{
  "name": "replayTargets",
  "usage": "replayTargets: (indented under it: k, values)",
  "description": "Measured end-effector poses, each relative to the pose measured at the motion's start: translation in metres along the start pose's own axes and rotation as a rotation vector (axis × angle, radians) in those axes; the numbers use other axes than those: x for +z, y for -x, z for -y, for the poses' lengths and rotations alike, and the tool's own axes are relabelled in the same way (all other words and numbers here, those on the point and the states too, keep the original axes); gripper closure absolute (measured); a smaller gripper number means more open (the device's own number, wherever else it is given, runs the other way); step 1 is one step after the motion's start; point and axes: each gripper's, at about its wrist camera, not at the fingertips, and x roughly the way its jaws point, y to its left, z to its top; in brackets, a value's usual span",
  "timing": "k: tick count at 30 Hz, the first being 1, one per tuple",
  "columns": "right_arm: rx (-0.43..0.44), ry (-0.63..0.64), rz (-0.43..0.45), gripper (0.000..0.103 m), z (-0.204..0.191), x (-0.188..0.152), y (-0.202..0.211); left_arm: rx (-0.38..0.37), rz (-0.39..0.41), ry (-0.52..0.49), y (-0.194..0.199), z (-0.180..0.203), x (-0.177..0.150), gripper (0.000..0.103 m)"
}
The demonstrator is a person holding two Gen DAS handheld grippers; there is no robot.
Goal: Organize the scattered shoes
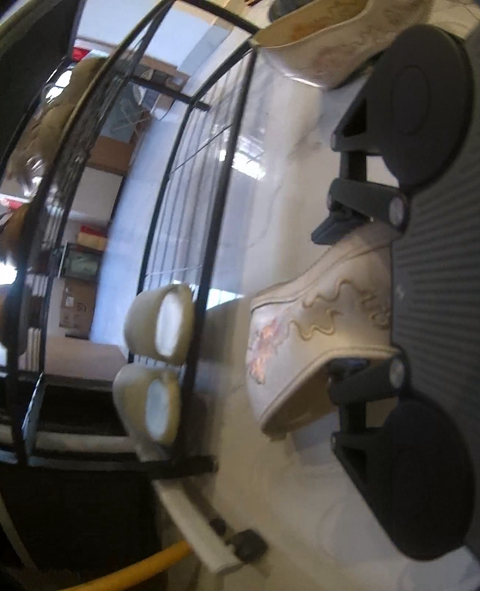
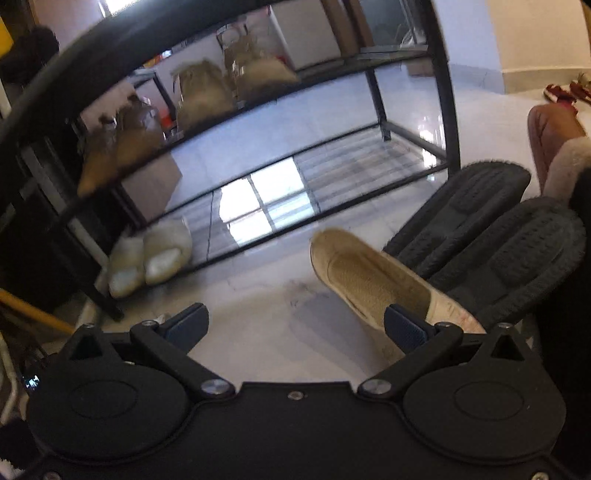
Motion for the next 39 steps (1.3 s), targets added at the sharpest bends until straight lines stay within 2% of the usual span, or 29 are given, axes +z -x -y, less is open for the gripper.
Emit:
replayTargets:
  k: [4, 7, 8, 12, 14, 18, 24, 28, 29, 32, 35, 36, 39]
  values:
    - [0.002, -0.016, -0.022, 0.000, 0.007, -0.007, -0.009, -0.003, 0.009, -0.036, 0.005, 0.003, -0.016, 0.047]
    - [-0.005, -0.043, -0.033, 0.000, 0.016, -0.013, -0.011, 0.022, -0.010, -0.027, 0.011, 0.006, -0.017, 0.043]
    - [-0.008, -0.050, -0.034, 0.000, 0.018, -0.014, -0.010, 0.035, -0.016, -0.018, 0.011, 0.006, -0.017, 0.040]
    - [-0.006, -0.097, -0.035, 0.000, 0.030, -0.018, -0.001, 0.066, -0.048, -0.024, 0.013, 0.004, -0.018, 0.011]
    - [0.005, -0.109, -0.033, 0.000, 0.034, -0.018, 0.006, 0.058, -0.063, -0.028, 0.017, 0.002, -0.019, 0.005]
    - [0.033, -0.109, 0.004, 0.000, 0.034, -0.018, 0.024, 0.068, -0.048, -0.026, 0.034, 0.004, -0.017, 0.005]
    - [0.050, -0.066, 0.030, 0.000, 0.027, -0.024, 0.043, 0.094, -0.031, 0.063, 0.075, -0.001, 0.016, 0.005]
    - [0.059, 0.056, 0.044, 0.000, 0.009, -0.030, 0.045, 0.111, 0.020, 0.115, 0.119, -0.020, 0.045, 0.004]
    - [0.070, 0.089, 0.041, 0.000, 0.003, -0.031, 0.043, 0.116, 0.036, 0.118, 0.128, -0.025, 0.049, 0.001]
    - [0.104, 0.230, 0.035, 0.000, -0.025, -0.040, 0.031, 0.158, 0.109, 0.103, 0.159, -0.044, 0.046, 0.001]
    - [0.169, 0.418, 0.023, 0.000, -0.062, -0.056, 0.016, 0.196, 0.099, 0.068, 0.165, -0.058, 0.033, 0.001]
    - [0.189, 0.519, 0.030, 0.000, -0.079, -0.065, 0.011, 0.206, 0.089, 0.060, 0.164, -0.060, 0.031, 0.001]
    - [0.208, 0.690, 0.068, 0.000, -0.107, -0.081, 0.008, 0.224, 0.059, 0.064, 0.159, -0.073, 0.024, 0.001]
